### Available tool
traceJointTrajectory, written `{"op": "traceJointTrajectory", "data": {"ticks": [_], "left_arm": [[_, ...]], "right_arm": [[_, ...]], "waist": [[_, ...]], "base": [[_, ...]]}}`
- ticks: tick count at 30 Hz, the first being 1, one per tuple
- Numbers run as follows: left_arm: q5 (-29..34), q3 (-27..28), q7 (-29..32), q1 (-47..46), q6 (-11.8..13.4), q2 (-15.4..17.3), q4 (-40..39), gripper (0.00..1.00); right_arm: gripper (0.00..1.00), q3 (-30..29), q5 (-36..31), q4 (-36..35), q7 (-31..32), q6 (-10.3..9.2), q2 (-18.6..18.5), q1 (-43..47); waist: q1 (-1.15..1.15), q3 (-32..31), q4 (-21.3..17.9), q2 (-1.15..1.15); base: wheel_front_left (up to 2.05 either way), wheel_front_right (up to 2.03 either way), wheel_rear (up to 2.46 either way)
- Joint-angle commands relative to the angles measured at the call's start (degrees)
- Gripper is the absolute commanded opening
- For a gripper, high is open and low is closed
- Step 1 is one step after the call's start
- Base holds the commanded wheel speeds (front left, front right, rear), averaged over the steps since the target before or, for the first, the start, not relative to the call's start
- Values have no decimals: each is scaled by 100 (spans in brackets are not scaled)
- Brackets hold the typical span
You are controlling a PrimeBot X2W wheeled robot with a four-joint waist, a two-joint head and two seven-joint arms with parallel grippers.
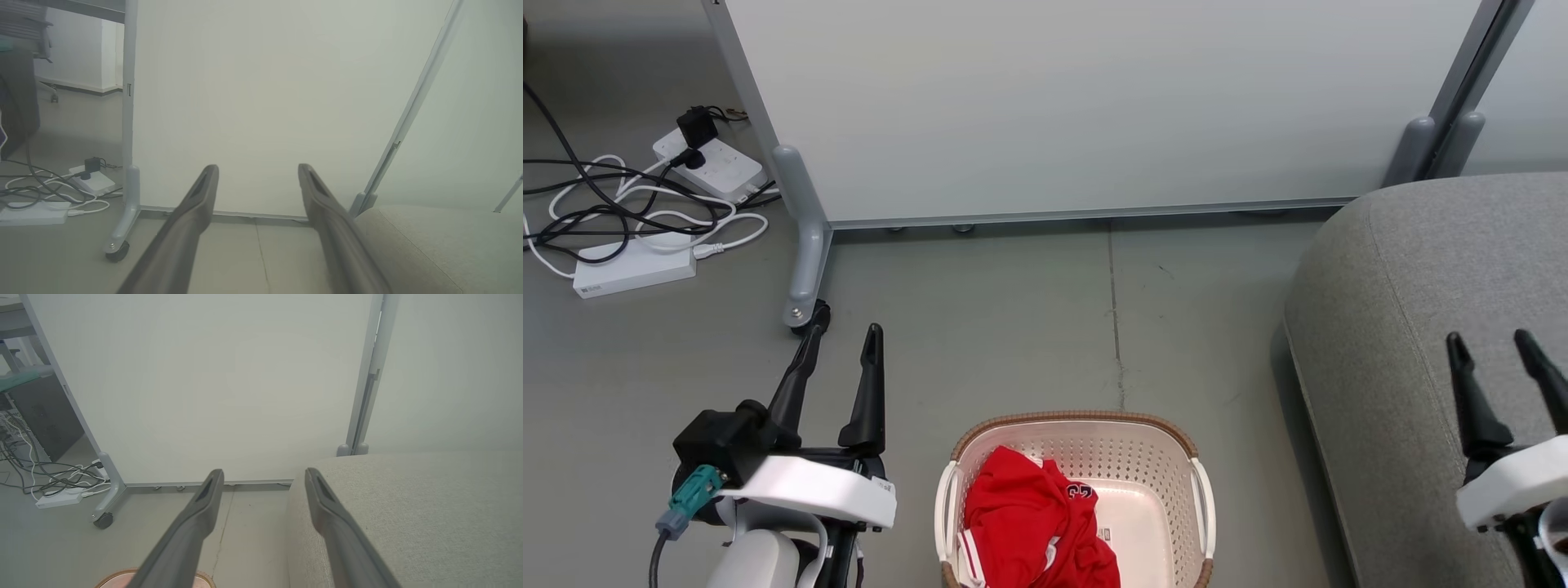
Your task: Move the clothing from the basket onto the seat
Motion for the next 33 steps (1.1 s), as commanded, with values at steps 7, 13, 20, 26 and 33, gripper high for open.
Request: {"op": "traceJointTrajectory", "data": {"ticks": [7, 13, 20, 26, 33], "left_arm": [[686, -20, 110, -157, 215, 170, 217, 100], [1022, -18, 247, -146, 369, 210, 367, 100], [1153, 182, 318, -23, 571, 179, 432, 100], [1321, 282, 337, 9, 660, 214, 413, 100], [1521, 275, 381, 74, 715, 235, 383, 100]], "right_arm": [[100, 297, -207, 158, -516, 11, 279, 127], [100, 511, -417, 119, -816, 11, 476, 181], [100, 674, -632, -57, -1149, 12, 697, 242], [100, 674, -606, -51, -1418, 12, 892, 333], [100, 644, -667, 323, -1674, 12, 1061, 391]], "waist": [[0, -15, -33, 0], [0, -22, -33, 0], [0, -31, -56, 0], [0, -16, -50, 0], [0, -54, -50, 0]], "base": [[0, 0, 0], [0, 0, 0], [0, 0, 0], [0, 0, 0], [0, 0, 0]]}}
